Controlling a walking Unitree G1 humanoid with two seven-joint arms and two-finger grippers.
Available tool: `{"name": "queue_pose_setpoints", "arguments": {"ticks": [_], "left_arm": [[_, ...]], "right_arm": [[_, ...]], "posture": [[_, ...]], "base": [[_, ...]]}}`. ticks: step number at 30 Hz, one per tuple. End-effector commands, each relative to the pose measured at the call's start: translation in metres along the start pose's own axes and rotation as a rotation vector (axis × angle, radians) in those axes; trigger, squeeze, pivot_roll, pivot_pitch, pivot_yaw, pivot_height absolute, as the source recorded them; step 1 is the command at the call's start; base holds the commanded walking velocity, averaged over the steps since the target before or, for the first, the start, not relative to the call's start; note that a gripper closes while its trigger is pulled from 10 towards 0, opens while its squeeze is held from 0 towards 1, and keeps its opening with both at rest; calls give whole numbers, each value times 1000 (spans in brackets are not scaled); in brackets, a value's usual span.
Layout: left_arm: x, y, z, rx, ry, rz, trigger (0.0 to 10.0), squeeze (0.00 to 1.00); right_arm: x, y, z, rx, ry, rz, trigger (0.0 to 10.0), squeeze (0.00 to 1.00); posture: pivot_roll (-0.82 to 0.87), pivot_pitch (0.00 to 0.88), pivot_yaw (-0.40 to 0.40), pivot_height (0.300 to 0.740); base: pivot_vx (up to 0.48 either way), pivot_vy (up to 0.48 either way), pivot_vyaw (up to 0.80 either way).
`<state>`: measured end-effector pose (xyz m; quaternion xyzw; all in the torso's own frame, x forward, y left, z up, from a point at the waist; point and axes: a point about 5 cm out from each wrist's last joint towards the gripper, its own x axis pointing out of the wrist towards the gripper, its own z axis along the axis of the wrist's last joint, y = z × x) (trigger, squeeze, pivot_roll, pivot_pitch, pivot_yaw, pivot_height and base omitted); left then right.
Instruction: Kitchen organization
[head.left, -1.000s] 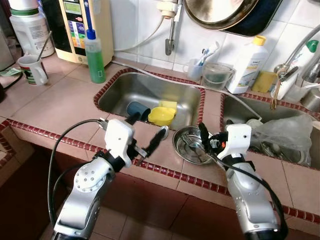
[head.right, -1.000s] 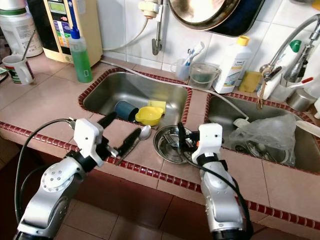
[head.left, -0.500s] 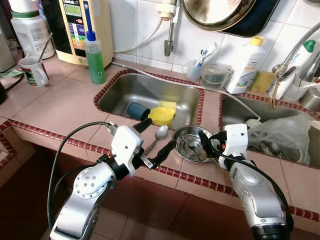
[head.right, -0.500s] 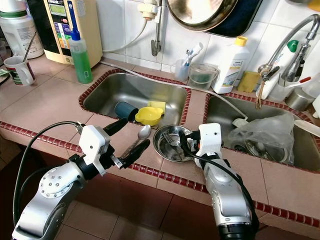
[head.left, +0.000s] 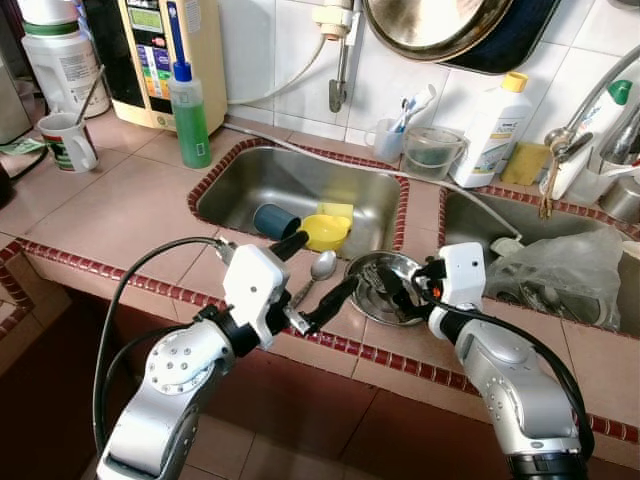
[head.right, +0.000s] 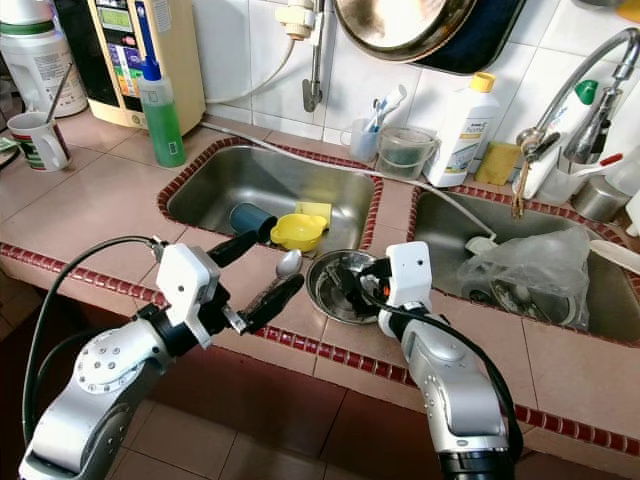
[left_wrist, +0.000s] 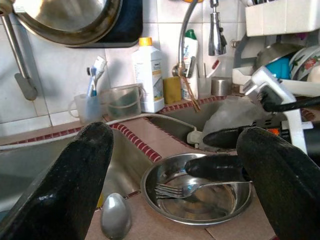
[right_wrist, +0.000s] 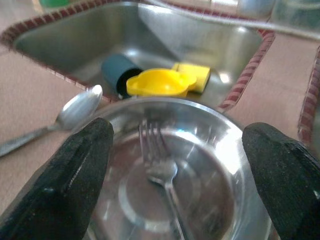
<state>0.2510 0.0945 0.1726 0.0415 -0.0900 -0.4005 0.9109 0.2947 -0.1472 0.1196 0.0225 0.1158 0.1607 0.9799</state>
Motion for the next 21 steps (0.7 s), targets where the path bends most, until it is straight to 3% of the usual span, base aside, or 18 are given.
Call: {"name": "queue_pose_setpoints", "arguments": {"ticks": [1, 21], "left_arm": [[1, -7, 4, 16, -4, -37, 10000, 0], [3, -13, 10, 11, -18, -65, 10000, 0]], "right_arm": [[-4, 0, 1, -3, 16, 8, 10000, 0], [-7, -7, -9, 95, 116, 6, 10000, 0]], "posture": [[88, 0, -90, 740], [91, 0, -105, 740]], "base": [[0, 0, 0], [0, 0, 0]]}}
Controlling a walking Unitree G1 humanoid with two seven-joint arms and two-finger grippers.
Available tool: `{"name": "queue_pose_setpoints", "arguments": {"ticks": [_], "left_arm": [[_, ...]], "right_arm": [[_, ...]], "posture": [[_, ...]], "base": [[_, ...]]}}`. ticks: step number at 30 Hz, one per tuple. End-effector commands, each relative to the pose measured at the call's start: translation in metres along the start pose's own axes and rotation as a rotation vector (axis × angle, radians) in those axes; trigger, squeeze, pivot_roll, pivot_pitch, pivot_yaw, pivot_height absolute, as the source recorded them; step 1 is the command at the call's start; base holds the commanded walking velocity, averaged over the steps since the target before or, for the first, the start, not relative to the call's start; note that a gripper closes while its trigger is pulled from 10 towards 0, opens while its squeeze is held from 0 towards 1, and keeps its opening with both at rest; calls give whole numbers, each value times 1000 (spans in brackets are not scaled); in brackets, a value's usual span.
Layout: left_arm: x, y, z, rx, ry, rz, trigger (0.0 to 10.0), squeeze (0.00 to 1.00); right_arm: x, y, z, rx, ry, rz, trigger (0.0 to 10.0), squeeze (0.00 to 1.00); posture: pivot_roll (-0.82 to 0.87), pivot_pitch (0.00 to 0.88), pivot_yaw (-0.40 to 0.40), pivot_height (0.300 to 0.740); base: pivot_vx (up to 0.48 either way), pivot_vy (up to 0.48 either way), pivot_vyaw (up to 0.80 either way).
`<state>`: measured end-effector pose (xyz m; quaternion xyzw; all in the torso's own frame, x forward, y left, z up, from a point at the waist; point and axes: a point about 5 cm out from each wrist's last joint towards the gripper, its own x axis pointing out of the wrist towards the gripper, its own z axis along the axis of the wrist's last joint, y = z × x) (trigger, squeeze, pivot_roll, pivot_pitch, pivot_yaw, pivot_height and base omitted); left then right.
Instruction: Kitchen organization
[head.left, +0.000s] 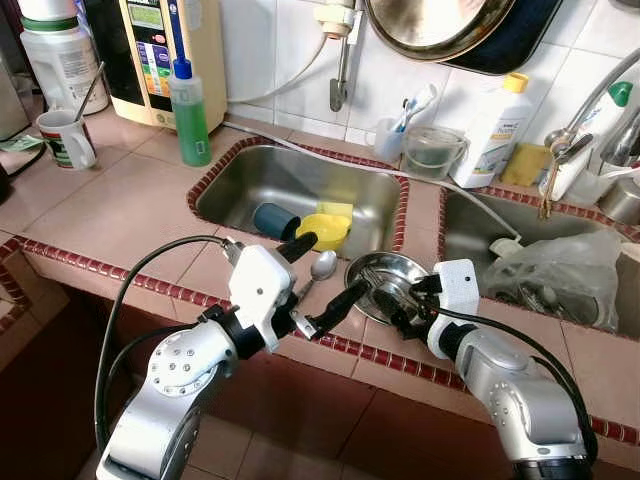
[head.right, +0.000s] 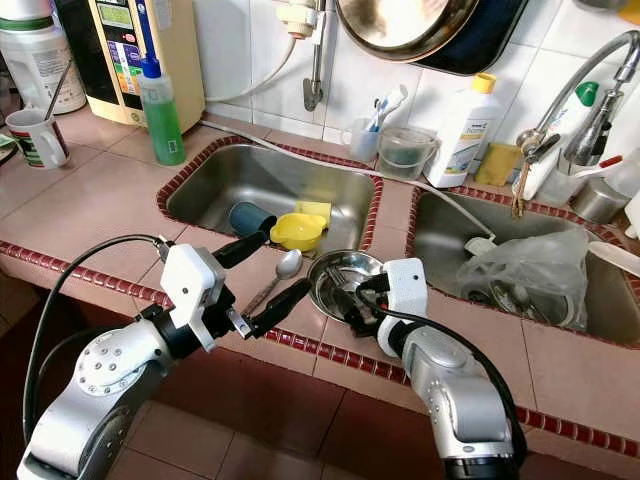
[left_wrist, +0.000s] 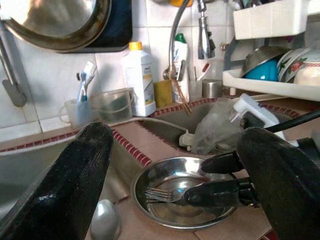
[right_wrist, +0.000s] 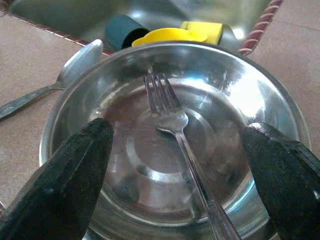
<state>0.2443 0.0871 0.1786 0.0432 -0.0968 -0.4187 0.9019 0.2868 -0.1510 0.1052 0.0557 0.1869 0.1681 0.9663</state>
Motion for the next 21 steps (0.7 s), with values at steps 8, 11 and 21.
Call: {"name": "queue_pose_setpoints", "arguments": {"ticks": [8, 11, 21], "left_arm": [[2, -4, 5, 6, -8, -29, 10000, 0], [2, -4, 6, 8, -9, -32, 10000, 0], [-6, -14, -9, -46, 94, -113, 10000, 0]], "right_arm": [[-1, -8, 12, 68, -15, -42, 9882, 0], [0, -10, 16, 75, -15, -45, 9608, 0], [2, -11, 16, 89, -2, -52, 9686, 0]], "posture": [[91, 0, -100, 740], [91, 0, -100, 740], [100, 0, -99, 740]], "base": [[0, 0, 0], [0, 0, 0], [0, 0, 0]]}}
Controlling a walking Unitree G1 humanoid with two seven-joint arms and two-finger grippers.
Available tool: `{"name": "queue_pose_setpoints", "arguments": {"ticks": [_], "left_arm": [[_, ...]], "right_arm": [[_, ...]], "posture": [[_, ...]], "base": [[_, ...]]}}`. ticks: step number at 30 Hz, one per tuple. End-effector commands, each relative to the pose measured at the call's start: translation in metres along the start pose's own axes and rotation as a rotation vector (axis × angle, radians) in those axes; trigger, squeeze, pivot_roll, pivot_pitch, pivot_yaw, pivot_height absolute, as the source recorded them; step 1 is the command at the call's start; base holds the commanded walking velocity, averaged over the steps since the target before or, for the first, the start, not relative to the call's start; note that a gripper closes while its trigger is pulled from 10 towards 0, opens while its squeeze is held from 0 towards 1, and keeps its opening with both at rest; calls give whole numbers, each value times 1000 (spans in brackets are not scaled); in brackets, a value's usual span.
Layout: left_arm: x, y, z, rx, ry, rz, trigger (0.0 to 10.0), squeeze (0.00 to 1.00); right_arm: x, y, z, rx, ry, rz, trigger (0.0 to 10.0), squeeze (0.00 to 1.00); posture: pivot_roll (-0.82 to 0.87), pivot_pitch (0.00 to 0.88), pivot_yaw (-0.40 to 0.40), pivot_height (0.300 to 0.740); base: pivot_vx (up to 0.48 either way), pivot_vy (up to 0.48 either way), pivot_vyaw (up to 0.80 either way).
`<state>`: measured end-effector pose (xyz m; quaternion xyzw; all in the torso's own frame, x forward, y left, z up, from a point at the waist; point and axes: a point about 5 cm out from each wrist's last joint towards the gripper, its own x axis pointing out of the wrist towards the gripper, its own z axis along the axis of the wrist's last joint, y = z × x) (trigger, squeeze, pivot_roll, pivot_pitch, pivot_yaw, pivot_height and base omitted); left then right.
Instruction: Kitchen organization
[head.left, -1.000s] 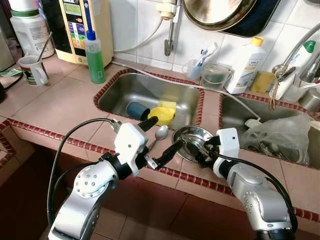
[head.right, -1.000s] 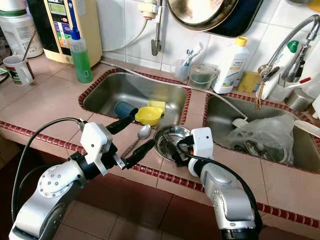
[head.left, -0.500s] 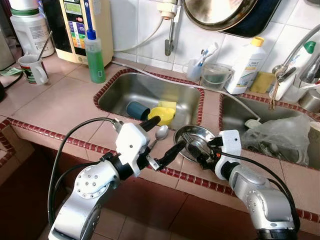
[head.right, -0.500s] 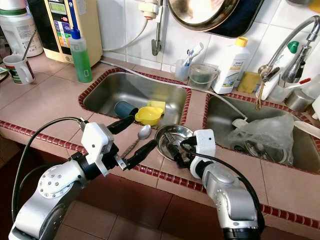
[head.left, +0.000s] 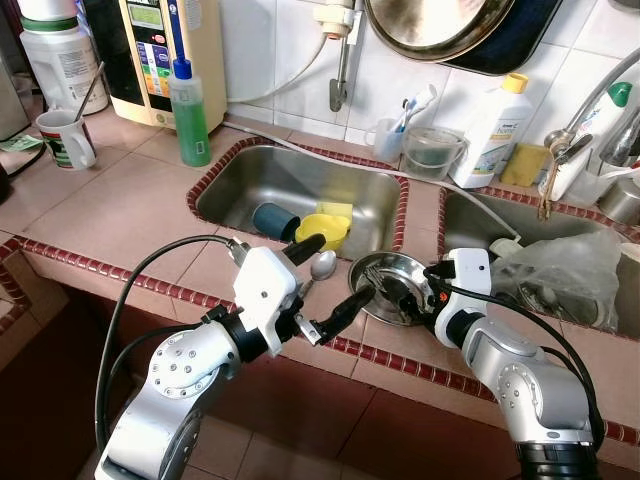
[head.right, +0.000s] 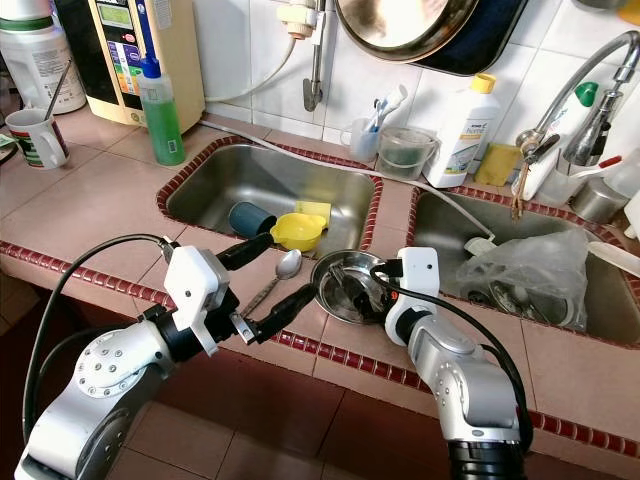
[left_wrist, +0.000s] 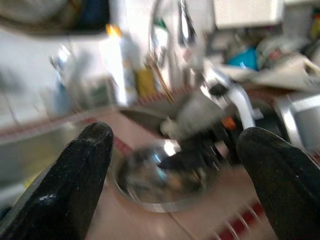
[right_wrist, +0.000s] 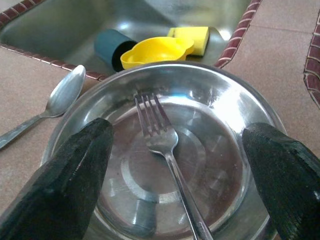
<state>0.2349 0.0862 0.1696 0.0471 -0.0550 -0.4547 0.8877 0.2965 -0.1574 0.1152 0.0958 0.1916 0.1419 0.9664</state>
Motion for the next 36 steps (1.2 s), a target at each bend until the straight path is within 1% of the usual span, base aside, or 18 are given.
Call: {"name": "queue_pose_setpoints", "arguments": {"ticks": [1, 3, 4, 6, 7, 11, 12, 15, 16, 17, 18, 19, 20, 21, 22, 23, 26, 36], "left_arm": [[1, -5, -4, -14, 34, -34, 10000, 0], [0, -7, -10, -22, 77, -36, 10000, 0], [-1, -7, -14, -40, 112, -29, 10000, 0], [0, -8, -16, -53, 136, -33, 10000, 0], [0, -8, -16, -50, 138, -34, 10000, 0], [0, -8, -14, -48, 142, -31, 10000, 0], [0, -8, -13, -47, 144, -30, 10000, 0], [0, -8, -12, -51, 147, -27, 10000, 0], [0, -8, -12, -48, 146, -26, 10000, 0], [0, -8, -12, -48, 146, -26, 10000, 0], [0, -7, -10, -47, 145, -21, 10000, 0], [0, -7, -9, -46, 143, -19, 10000, 0], [0, -7, -9, -47, 141, -17, 10000, 0], [0, -7, -8, -45, 140, -16, 10000, 0], [0, -7, -8, -42, 139, -16, 10000, 0], [0, -7, -7, -42, 138, -16, 10000, 0], [0, -7, -6, -41, 137, -14, 10000, 0], [-1, -4, -2, -33, 130, 1, 10000, 0]], "right_arm": [[-1, -4, 3, -1, 4, -16, 9686, 0], [0, -4, 3, 0, 1, -16, 9804, 0], [0, -3, 3, 12, 10, -11, 9765, 0], [0, -3, 3, 11, 7, -10, 9804, 0], [0, -3, 3, 13, 9, -8, 9451, 0], [1, -3, 3, 21, 21, -4, 9137, 0], [1, -4, 2, 31, 28, -2, 8157, 0], [2, -4, 2, 41, 40, -3, 8078, 0], [2, -4, 1, 47, 47, -4, 3922, 0], [2, -4, 1, 47, 47, -4, 3922, 0], [3, -5, 1, 61, 68, -10, 4196, 0], [4, -6, 0, 66, 75, -16, 3765, 0], [4, -8, -1, 77, 88, -24, 2510, 0], [5, -9, -2, 80, 97, -30, 2157, 0], [5, -10, -2, 80, 106, -38, 2157, 0], [5, -10, -2, 91, 103, -32, 0, 0], [5, -9, -2, 99, 102, -22, 0, 0], [7, -12, -2, 137, 122, -44, 0, 0]], "posture": [[100, 0, -99, 740], [98, 0, -93, 740], [98, 0, -93, 740], [97, 0, -91, 740], [97, 0, -91, 740], [98, 0, -89, 740], [98, 0, -89, 740], [98, 0, -89, 740], [98, 0, -89, 740], [98, 0, -89, 740], [105, 0, -87, 740], [105, 0, -87, 740], [105, 0, -87, 740], [105, 0, -87, 740], [107, 0, -87, 740], [107, 0, -87, 740], [107, 0, -87, 740], [114, 0, -84, 740]], "base": [[0, 0, 0], [0, 0, 0], [0, 0, 0], [0, 0, 0], [0, 0, 0], [0, 0, 0], [0, 0, 0], [0, 0, 0], [0, 0, 0], [0, 0, 0], [0, 0, 0], [0, 0, 0], [0, 0, 0], [0, 0, 0], [0, 0, 0], [0, 0, 0], [0, 0, 0], [0, 0, 0]]}}
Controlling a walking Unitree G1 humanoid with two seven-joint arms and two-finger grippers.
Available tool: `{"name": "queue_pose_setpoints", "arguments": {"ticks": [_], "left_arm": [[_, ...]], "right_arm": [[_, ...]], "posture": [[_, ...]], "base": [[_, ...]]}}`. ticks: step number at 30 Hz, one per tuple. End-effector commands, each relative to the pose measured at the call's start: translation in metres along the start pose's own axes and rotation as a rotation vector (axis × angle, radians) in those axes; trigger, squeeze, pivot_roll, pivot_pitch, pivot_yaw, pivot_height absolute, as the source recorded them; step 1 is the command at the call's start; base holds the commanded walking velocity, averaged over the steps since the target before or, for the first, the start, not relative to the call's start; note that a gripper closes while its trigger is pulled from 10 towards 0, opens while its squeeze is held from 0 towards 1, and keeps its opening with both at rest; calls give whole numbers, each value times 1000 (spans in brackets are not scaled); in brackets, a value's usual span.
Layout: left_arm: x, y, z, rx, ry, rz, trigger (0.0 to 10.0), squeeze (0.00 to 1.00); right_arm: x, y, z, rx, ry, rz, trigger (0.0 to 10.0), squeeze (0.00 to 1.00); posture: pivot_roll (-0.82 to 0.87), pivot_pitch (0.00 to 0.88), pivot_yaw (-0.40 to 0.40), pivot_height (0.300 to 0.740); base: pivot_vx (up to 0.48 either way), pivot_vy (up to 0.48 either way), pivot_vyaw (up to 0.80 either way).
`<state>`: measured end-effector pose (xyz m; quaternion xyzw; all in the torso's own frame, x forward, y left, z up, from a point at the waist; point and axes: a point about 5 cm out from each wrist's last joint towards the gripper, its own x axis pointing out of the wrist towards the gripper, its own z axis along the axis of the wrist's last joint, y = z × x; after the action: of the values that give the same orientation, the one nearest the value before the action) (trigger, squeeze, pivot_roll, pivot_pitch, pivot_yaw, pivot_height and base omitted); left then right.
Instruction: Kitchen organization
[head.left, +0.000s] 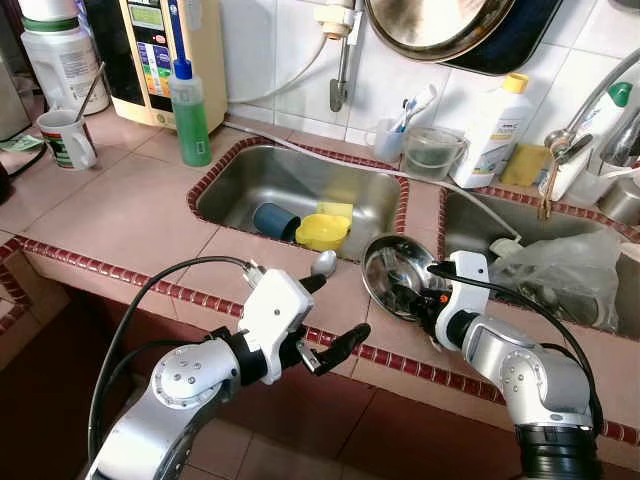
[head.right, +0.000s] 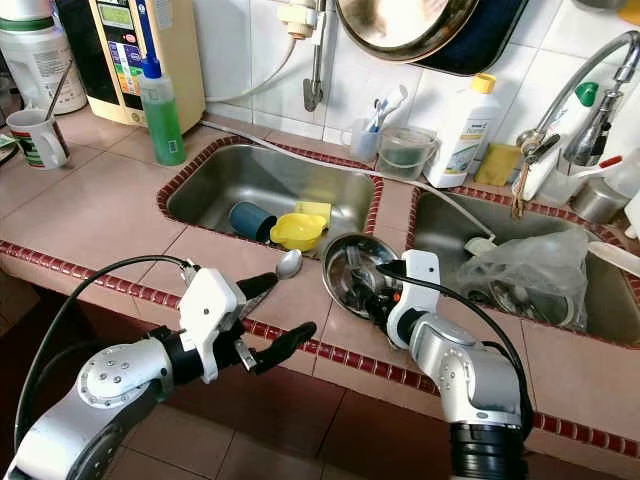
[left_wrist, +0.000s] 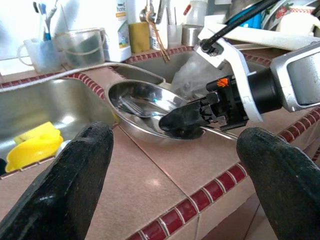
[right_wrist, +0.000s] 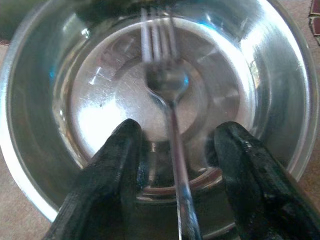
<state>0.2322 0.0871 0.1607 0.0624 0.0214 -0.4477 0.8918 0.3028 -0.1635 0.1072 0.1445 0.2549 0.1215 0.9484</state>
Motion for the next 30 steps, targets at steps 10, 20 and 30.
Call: {"name": "queue_pose_setpoints", "arguments": {"ticks": [10, 20, 30], "left_arm": [[0, 1, 9, 18, -25, 1, 10000, 0], [0, 3, 11, 27, -30, 7, 10000, 0], [0, 5, 11, 31, -31, 10, 10000, 0]], "right_arm": [[1, -4, 3, 39, 8, -20, 0, 0], [2, -5, 2, 54, 19, -24, 0, 0], [3, -5, 2, 63, 19, -19, 0, 0]], "posture": [[114, 0, -80, 740], [120, 0, -82, 740], [124, 0, -81, 740]], "base": [[0, 0, 0], [0, 0, 0], [0, 0, 0]]}}
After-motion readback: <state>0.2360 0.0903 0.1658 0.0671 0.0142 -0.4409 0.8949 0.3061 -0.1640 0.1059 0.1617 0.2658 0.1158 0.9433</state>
